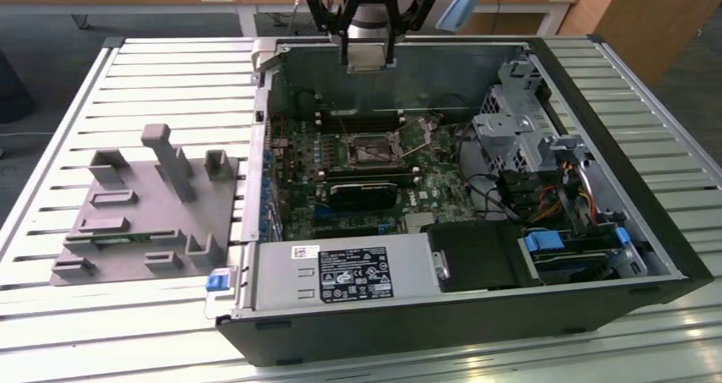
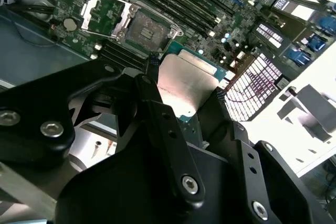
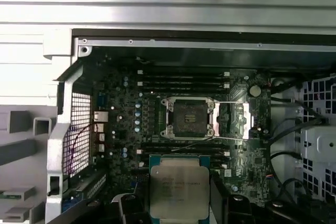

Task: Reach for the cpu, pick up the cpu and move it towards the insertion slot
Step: 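Pick up the cpu and move it towards the insertion slot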

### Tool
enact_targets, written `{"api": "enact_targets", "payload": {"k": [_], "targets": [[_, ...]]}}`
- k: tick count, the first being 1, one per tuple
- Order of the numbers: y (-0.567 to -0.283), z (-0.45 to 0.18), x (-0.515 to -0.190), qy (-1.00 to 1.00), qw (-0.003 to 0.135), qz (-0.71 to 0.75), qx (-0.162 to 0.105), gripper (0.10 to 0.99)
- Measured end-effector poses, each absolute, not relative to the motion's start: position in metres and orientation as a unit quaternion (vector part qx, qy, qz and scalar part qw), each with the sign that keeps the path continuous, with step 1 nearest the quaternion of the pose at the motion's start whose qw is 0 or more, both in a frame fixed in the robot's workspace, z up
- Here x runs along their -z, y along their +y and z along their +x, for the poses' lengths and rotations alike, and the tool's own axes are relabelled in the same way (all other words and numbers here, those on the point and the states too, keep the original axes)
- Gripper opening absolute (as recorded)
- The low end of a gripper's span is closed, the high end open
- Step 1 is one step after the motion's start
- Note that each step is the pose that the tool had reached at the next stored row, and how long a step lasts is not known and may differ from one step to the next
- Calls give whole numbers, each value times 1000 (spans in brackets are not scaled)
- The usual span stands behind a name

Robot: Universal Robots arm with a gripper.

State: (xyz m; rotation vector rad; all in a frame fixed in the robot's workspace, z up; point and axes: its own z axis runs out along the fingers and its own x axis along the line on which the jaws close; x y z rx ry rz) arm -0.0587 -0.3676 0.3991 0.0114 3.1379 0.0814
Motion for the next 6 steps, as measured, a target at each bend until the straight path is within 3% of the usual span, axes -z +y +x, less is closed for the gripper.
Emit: {"api": "enact_targets", "payload": {"k": [6], "targets": [[-367, -49, -399, 1000, 2, 5, -26, 541]]}}
